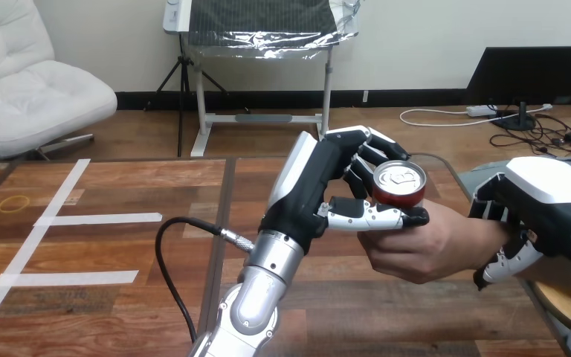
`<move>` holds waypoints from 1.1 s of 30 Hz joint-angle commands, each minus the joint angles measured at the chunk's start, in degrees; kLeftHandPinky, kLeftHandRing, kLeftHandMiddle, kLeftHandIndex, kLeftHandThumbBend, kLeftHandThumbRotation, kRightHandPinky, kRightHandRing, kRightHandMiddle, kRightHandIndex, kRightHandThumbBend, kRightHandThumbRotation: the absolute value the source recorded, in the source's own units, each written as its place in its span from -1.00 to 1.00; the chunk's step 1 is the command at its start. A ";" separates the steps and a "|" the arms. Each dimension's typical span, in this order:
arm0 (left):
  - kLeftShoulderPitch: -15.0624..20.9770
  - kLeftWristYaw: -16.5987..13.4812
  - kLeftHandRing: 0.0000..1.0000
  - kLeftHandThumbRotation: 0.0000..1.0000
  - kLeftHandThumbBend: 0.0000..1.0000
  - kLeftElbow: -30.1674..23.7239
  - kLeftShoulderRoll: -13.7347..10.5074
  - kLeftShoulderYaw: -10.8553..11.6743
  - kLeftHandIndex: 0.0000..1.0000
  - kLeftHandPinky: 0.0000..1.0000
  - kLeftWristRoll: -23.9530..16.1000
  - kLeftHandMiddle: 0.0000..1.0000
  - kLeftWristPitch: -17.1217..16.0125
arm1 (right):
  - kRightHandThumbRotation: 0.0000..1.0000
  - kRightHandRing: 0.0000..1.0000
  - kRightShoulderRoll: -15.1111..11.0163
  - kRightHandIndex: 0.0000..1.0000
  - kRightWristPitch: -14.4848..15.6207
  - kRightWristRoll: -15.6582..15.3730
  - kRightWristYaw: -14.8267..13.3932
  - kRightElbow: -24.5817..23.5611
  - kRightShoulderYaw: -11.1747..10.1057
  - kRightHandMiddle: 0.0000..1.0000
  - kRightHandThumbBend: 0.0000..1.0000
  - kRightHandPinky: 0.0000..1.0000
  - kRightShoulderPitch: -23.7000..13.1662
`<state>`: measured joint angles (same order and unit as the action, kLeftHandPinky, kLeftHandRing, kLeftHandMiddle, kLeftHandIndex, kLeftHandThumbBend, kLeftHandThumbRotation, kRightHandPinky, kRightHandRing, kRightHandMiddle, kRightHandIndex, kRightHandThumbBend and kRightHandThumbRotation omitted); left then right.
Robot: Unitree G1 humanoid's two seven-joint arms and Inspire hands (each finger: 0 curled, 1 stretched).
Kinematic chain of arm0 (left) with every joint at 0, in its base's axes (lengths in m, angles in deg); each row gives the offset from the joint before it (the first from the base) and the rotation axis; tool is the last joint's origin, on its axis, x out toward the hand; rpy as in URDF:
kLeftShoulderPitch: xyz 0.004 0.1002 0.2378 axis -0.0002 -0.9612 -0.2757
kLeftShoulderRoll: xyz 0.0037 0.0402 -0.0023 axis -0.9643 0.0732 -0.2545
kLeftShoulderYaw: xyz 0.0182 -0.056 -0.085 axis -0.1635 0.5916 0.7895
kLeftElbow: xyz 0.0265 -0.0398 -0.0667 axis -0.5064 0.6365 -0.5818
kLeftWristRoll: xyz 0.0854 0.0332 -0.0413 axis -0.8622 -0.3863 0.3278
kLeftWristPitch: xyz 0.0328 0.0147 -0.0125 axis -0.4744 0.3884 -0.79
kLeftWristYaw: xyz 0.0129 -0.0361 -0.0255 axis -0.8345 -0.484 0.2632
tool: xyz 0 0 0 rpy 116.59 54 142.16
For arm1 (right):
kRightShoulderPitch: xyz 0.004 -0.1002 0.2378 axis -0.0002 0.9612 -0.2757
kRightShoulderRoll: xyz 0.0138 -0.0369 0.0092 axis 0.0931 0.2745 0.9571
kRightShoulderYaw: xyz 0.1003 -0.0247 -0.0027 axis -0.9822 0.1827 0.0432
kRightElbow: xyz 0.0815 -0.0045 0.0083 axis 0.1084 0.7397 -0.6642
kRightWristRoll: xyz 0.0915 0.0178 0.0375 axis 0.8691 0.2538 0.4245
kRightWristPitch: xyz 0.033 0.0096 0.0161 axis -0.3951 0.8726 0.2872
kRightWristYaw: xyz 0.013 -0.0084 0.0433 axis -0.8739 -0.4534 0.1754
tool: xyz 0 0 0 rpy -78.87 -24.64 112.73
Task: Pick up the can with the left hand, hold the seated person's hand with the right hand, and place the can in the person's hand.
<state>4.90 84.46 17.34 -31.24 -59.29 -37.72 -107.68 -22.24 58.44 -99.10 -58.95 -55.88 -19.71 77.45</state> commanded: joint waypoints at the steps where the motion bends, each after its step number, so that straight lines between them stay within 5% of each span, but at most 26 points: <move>1: 2.26 1.41 -0.23 -1.00 0.15 -0.99 3.38 -3.72 -0.02 -0.35 -0.39 -0.10 -1.16 | -1.00 -0.16 1.11 0.00 -0.40 1.32 -0.49 -1.14 -1.22 -0.02 0.58 -0.27 -0.51; 11: 1.95 1.31 -0.24 -1.00 0.15 -1.56 2.49 -4.17 -0.02 -0.38 -1.09 -0.11 -1.06 | -1.00 -0.14 1.15 0.04 -1.83 0.44 -1.57 -0.99 -1.72 0.00 0.62 -0.26 0.30; 23: 1.34 4.00 -0.26 -0.99 0.14 -5.12 0.47 -4.70 0.01 -0.41 -2.91 -0.10 3.76 | -1.00 0.27 -0.45 0.42 0.71 -4.12 1.57 -3.82 -0.95 0.39 0.66 0.07 1.24; 29: 1.00 6.03 -0.05 -0.87 0.24 -7.70 -0.90 -4.98 0.15 -0.26 -4.16 0.10 6.60 | -1.00 0.46 -0.97 0.57 1.05 -4.44 3.37 -5.09 -1.46 0.55 0.70 0.29 1.94; 33: 0.92 7.14 0.21 -0.75 0.33 -8.93 -2.16 -5.18 0.31 0.02 -4.71 0.28 7.37 | -1.00 0.58 -1.31 0.64 1.38 -4.51 4.67 -5.79 -1.94 0.65 0.71 0.44 2.47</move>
<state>4.72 88.99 11.98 -32.38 -61.63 -40.53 -101.27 -22.37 59.57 -103.74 -55.58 -59.01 -20.89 80.17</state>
